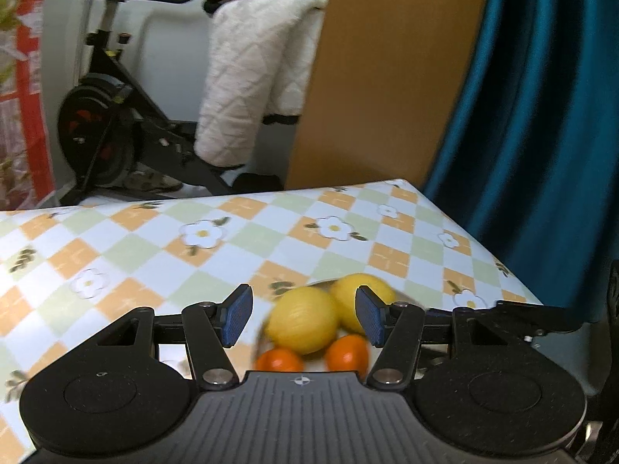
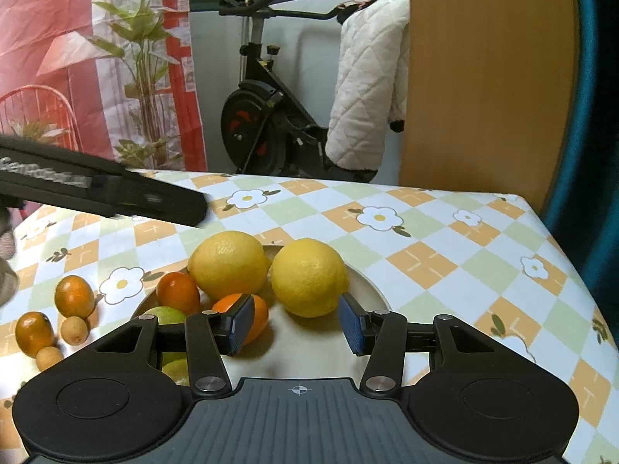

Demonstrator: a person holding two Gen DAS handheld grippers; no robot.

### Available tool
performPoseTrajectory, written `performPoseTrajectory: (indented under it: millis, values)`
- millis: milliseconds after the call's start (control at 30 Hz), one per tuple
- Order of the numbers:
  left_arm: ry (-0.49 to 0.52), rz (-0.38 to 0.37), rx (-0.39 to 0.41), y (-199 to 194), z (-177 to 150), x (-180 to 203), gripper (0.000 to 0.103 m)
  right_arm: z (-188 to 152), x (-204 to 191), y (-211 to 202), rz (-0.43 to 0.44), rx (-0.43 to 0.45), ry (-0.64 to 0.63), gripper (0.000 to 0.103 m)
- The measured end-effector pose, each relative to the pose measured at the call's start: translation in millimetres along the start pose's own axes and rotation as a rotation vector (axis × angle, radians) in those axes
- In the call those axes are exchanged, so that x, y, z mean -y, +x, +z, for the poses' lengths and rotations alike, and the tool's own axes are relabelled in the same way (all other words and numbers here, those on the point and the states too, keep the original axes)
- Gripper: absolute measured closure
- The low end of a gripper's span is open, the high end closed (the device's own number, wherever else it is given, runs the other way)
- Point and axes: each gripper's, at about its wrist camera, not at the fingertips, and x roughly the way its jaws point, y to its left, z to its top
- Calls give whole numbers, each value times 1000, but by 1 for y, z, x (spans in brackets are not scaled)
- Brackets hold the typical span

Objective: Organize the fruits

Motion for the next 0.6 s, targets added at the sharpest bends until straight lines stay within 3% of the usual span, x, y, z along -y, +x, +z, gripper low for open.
performPoseTrajectory:
  millis: [333,600]
  values:
    - [-46,97,13,-52,-23,-66,42,-10,-38,-18,54,33,2,58]
    - [-76,109,-13,-77,-48,-97,48,-10,-87,-17,140,38,-63,58]
